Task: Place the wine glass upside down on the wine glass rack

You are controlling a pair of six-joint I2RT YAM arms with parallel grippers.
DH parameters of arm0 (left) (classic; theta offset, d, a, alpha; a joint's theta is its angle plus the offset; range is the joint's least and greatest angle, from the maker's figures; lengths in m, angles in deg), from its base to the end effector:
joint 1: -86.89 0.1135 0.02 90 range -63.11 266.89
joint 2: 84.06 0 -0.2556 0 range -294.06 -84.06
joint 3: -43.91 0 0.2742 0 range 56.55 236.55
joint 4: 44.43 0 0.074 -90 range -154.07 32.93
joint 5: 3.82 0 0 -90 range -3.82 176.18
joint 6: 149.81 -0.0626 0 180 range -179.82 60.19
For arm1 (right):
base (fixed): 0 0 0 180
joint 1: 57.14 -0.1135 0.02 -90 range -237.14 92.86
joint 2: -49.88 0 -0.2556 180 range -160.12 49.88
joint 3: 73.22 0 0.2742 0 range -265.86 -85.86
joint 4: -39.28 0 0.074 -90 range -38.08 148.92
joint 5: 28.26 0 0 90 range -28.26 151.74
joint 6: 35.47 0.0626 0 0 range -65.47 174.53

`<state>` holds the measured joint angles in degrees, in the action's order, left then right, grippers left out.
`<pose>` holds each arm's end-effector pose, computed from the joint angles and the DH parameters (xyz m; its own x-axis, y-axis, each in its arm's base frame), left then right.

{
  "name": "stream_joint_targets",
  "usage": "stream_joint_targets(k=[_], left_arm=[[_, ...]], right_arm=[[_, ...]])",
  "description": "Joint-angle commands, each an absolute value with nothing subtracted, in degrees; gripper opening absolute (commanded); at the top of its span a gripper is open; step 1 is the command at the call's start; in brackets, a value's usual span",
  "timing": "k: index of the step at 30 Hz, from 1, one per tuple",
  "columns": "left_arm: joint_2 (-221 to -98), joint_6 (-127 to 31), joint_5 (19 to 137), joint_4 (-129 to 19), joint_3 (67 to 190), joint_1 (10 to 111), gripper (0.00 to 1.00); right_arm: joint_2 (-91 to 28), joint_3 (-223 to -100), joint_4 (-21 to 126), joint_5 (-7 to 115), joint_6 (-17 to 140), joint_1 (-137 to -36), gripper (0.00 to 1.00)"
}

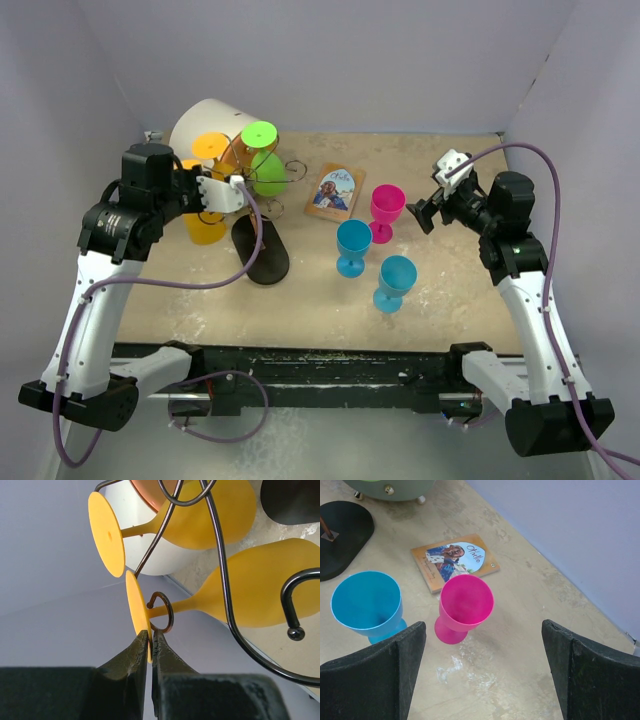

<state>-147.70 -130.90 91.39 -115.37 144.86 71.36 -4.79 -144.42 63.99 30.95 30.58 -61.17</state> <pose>0.2310 -0.0583 0.4332 0.0104 0.9749 -0.2223 0.5676 0.1772 0.8040 0.2586 0.0503 0.3819 0.1000 -0.3425 -0.9342 -0.5747 0.7465 -0.3352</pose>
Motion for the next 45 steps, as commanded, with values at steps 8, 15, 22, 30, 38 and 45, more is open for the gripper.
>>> stream_joint_targets(k=[8, 15, 22, 30, 38, 45], left_arm=[[-147.13, -129.89, 89.62, -117.92, 148.71, 70.79, 0.10], [-147.32, -129.29, 86.25, -118.14, 148.03, 70.43, 0.11], [-147.66, -128.52, 86.52, -116.92, 147.01, 70.04, 0.18], [-147.51, -128.63, 86.86, -117.48, 146.90, 70.01, 0.25], [-147.21, -129.43, 87.39, -119.16, 147.49, 69.93, 0.31], [-146.75, -130.01, 87.57, -121.97, 149.11, 69.96, 0.52]], right_arm=[[-3.98, -144.31, 61.32, 30.11, 31.07, -60.74, 1.00], [-3.99, -144.26, 61.32, 29.92, 31.13, -60.66, 1.00], [-4.08, -144.13, 61.32, 29.84, 31.06, -60.52, 1.00], [-4.08, -144.04, 61.32, 29.74, 30.90, -60.48, 1.00], [-4.00, -144.04, 61.32, 29.58, 30.88, -60.39, 1.00], [-4.00, -144.03, 61.32, 29.55, 30.87, -60.30, 1.00]])
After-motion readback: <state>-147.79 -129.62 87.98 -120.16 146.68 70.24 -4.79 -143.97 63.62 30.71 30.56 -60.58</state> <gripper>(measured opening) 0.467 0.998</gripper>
